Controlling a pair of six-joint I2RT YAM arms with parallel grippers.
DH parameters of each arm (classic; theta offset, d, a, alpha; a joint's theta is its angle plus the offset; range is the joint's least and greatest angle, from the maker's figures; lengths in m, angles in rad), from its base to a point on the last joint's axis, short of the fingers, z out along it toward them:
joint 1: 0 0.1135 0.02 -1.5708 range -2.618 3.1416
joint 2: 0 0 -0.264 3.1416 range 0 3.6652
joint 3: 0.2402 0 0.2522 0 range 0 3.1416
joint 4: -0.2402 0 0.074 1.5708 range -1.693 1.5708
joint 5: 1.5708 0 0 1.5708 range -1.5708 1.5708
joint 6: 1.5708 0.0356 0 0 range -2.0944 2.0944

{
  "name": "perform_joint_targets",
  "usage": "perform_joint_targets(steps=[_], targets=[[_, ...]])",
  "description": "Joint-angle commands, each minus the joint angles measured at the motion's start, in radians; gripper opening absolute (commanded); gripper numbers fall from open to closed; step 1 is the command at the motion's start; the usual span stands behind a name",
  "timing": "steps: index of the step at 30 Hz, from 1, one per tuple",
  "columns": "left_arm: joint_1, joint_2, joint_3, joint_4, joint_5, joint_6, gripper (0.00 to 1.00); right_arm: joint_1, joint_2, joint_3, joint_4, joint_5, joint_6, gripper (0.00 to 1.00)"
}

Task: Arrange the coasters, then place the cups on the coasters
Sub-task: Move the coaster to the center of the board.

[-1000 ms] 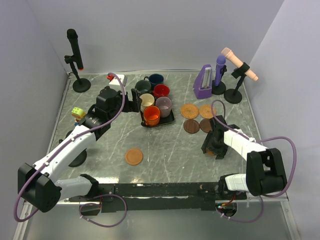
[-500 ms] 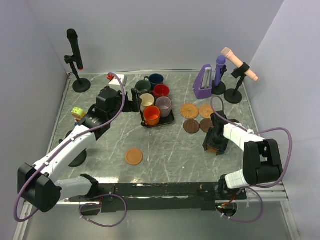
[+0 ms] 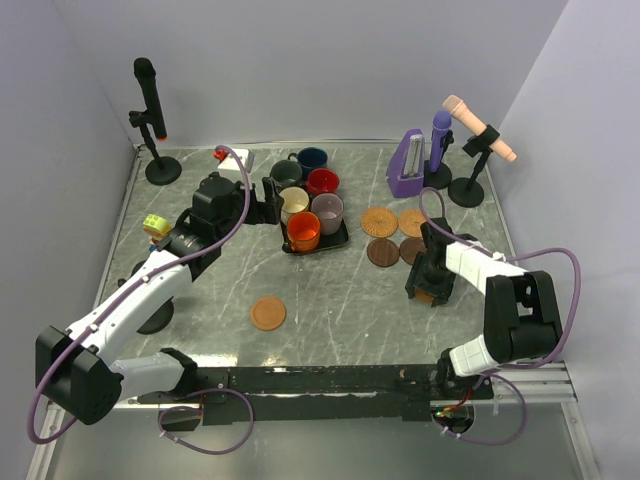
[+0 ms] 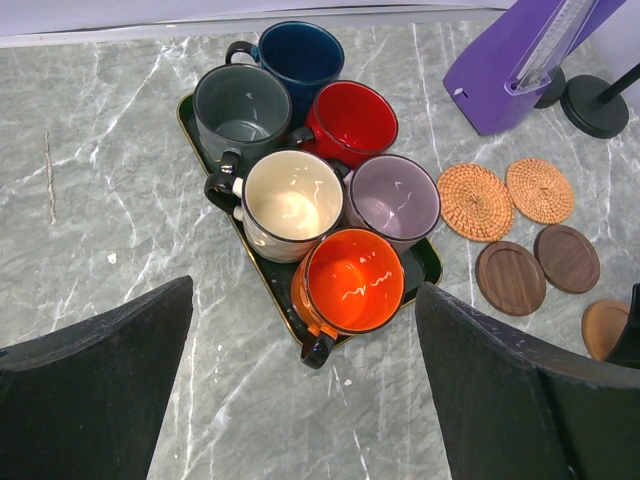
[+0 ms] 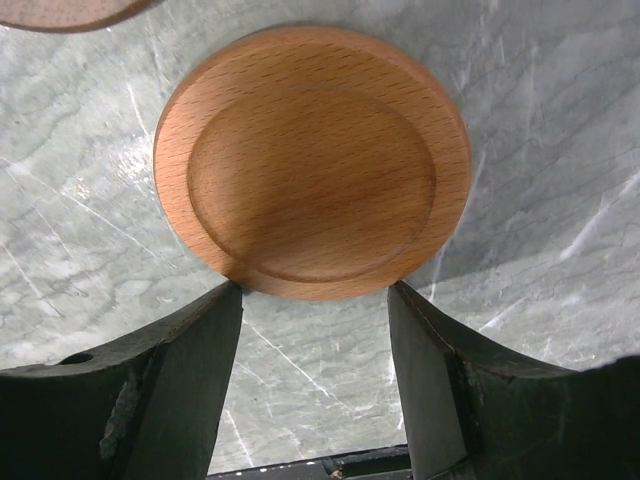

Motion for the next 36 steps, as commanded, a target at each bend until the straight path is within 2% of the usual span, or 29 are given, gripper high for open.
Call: perform_joint_targets(steps=[1, 36], targets=[[-0.003, -0.01, 0.012, 0.021, -0.01, 0.001, 0.97, -0.009, 0.039, 0.017, 0.095, 0.028, -0.01, 0.66], [-0.005, -0.02, 0.011, 0.02, -0.012, 0.0, 0.97, -0.01, 0.085, 0.069, 0.069, 0.032, -0.04, 0.66]])
